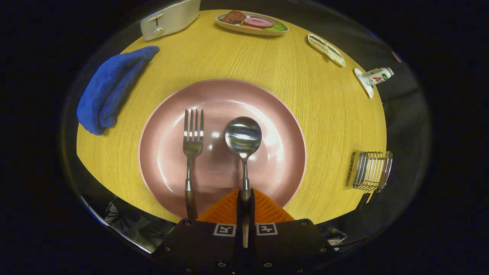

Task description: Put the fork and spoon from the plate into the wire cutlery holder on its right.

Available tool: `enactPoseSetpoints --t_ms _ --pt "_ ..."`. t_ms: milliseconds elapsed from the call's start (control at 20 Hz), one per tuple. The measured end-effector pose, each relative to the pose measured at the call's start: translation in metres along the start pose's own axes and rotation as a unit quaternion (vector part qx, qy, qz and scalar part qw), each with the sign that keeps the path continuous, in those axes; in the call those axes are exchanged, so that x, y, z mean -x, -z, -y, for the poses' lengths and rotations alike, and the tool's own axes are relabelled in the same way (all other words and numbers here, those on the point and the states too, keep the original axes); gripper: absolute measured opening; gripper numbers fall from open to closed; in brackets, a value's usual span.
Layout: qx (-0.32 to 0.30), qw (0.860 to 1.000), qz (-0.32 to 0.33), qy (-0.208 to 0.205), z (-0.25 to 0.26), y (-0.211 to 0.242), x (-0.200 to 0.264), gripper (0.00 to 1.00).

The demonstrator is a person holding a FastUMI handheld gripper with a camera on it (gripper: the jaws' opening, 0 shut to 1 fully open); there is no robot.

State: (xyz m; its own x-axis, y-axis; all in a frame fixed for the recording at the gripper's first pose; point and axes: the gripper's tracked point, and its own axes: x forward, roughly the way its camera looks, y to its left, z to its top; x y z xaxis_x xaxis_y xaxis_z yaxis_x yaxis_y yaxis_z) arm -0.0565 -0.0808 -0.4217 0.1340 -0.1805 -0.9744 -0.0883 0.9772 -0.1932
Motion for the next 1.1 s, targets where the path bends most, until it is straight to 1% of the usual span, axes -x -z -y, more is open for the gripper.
enactPoseSetpoints --t_ms 250,550,850,1100 --pt "-0.008 1.0 0.012 0.015 0.009 -0.009 0.016 0.05" --pt "-0.019 0.999 0.028 0.043 0.035 -0.02 0.038 0.05" --pt "-0.062 0.995 0.045 0.07 0.08 -0.028 0.058 0.05" --pt "-0.097 0.99 0.038 0.091 0.126 -0.021 0.063 0.05"
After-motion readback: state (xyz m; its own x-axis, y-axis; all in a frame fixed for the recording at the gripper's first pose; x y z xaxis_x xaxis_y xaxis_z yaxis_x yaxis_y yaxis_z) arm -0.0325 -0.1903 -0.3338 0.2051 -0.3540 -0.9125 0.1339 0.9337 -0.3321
